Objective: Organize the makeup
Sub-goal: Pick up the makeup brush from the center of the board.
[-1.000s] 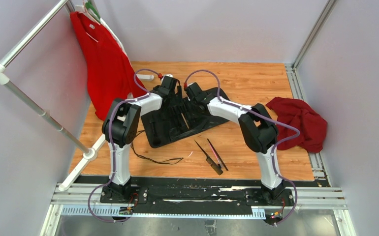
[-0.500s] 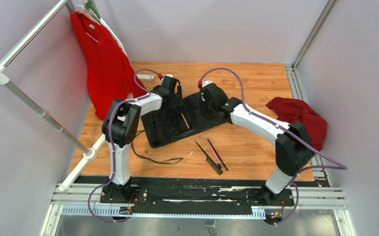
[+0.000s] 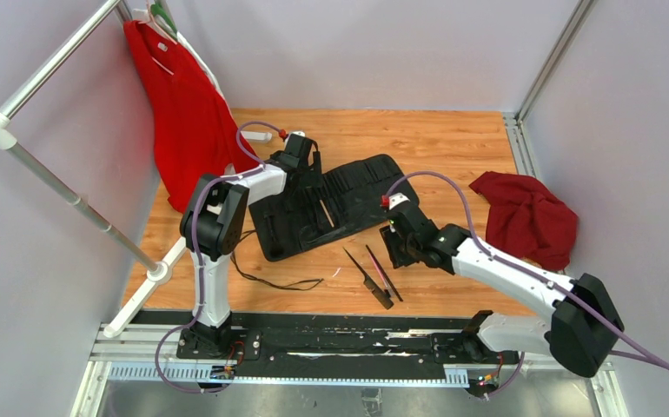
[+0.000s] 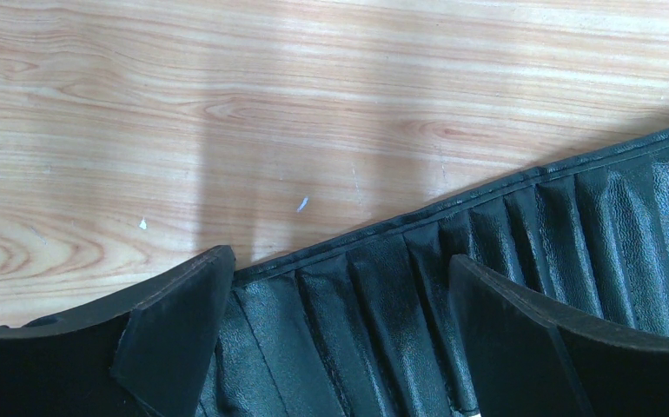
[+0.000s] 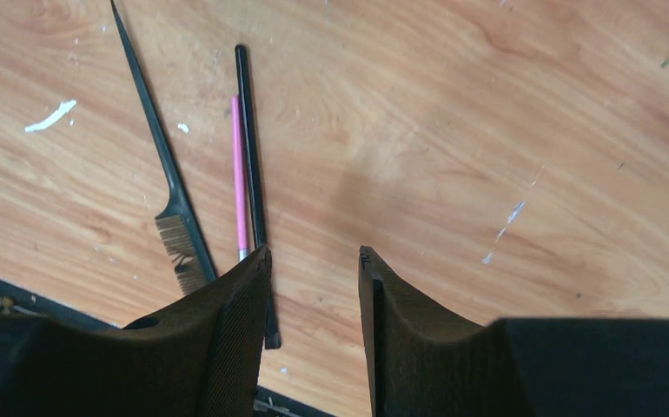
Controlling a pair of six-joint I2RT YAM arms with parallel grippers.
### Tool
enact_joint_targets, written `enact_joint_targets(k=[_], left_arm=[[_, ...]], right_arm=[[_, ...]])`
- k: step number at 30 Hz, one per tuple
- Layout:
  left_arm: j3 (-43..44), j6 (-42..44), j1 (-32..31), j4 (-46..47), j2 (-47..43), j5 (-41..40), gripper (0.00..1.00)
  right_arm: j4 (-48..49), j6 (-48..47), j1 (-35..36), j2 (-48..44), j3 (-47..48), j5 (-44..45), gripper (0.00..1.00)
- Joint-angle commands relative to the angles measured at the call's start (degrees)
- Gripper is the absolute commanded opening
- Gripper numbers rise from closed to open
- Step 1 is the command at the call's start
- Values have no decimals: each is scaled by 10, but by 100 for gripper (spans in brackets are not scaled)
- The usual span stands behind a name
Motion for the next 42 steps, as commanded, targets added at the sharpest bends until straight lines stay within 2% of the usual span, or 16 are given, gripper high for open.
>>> enact_joint_targets(k=[1,8,16,42], left_arm=[[-18,-12,7,-55,29,27,100],[-19,-12,6,-54,29,28,100],[-19,-12,6,-54,29,28,100],[-20,-12,6,-54,29,27,100]], right_arm=[[-9,35,21,-32,-34,-24,42],[-7,52,62,-23,-52,-13,44],[5,59,78,8,-59,-10,42],[24,51,84,76,-56,29,41]])
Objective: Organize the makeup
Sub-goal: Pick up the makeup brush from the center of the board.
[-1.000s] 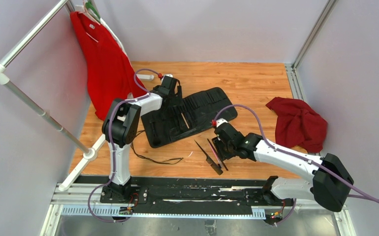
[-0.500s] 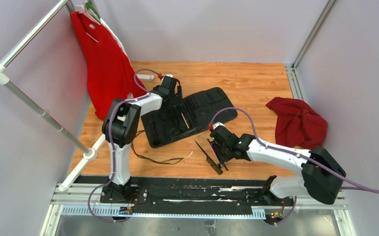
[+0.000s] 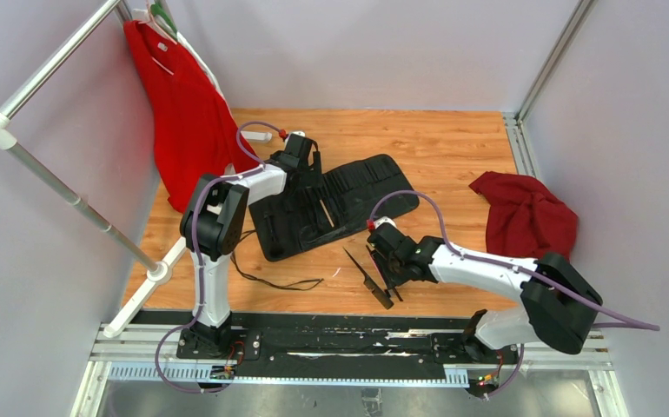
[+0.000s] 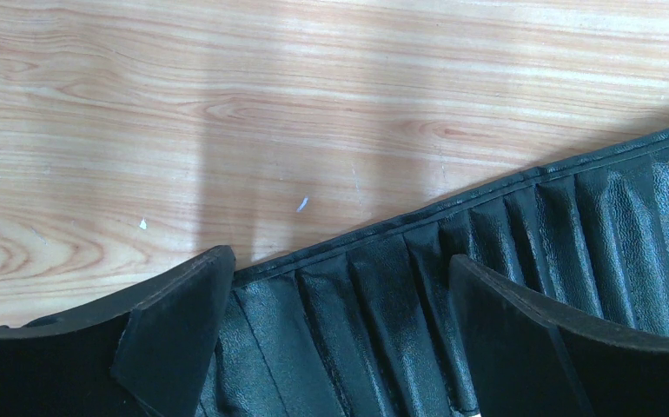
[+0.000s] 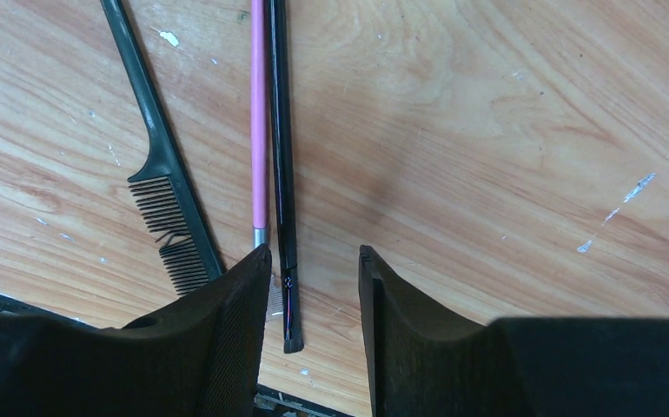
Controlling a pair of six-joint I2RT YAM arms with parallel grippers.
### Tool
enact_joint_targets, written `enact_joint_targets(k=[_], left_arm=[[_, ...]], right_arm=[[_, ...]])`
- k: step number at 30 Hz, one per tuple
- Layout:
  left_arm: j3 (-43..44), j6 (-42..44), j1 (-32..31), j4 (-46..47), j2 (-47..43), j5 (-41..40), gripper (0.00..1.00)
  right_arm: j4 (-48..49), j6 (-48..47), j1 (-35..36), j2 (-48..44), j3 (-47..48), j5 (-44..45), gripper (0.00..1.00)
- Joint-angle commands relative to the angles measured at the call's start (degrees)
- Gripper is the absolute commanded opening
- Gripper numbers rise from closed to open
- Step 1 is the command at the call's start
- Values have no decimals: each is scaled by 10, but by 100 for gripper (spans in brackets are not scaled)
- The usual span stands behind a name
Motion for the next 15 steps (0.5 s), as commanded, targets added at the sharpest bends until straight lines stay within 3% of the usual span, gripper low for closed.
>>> enact_joint_targets(k=[1,8,15], left_arm=[[-20,-12,6,-54,29,28,100],[-19,-12,6,-53,28,28,100],[-20,-12,6,-53,28,27,100]], right_arm=[[1,0,7,9,-2,22,42],[3,1,7,18,-4,26,41],[13,10,7,25,-17,20,33]])
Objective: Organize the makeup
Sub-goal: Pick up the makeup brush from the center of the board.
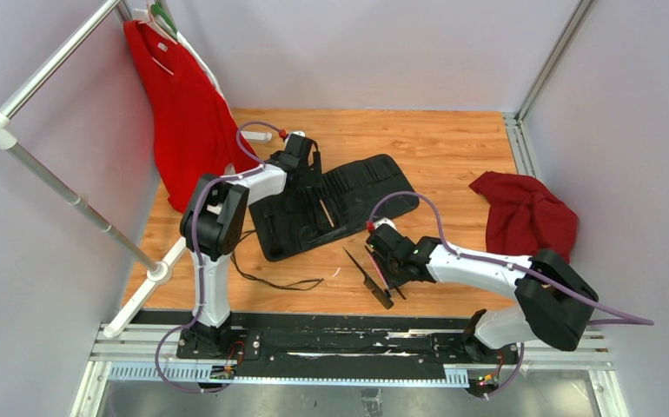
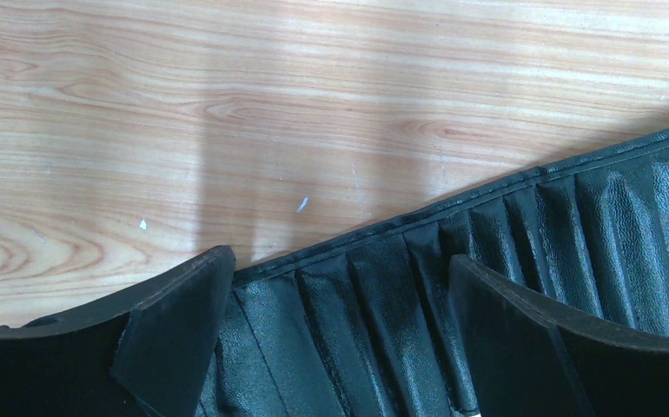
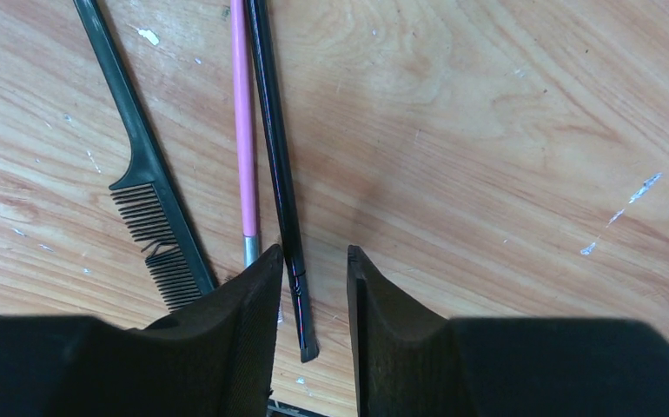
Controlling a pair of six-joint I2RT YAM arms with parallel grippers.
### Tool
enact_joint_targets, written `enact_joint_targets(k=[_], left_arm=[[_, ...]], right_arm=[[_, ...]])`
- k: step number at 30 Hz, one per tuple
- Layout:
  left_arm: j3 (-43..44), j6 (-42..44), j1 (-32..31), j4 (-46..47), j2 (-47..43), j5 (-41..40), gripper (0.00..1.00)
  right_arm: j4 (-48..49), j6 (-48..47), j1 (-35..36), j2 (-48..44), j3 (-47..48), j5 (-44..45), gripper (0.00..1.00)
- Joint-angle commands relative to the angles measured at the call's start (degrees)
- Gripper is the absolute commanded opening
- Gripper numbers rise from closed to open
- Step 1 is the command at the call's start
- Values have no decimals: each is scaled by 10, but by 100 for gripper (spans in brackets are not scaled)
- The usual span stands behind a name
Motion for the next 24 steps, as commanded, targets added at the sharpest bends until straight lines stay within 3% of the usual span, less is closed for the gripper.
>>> enact_joint_targets(k=[1,9,17,24], left_arm=[[-20,-12,6,-53,28,27,100],[-21,-12,6,-52,28,27,100],[-21,-12,7,-52,28,28,100],[-22,-12,6,-51,27,27,100]], right_arm=[[10,11,7,9,-17,10,32],[17,20,7,27,-20,-7,23],[16,36,7,14,-28,-1,1],[-13,21,7,-17,9,54,1]])
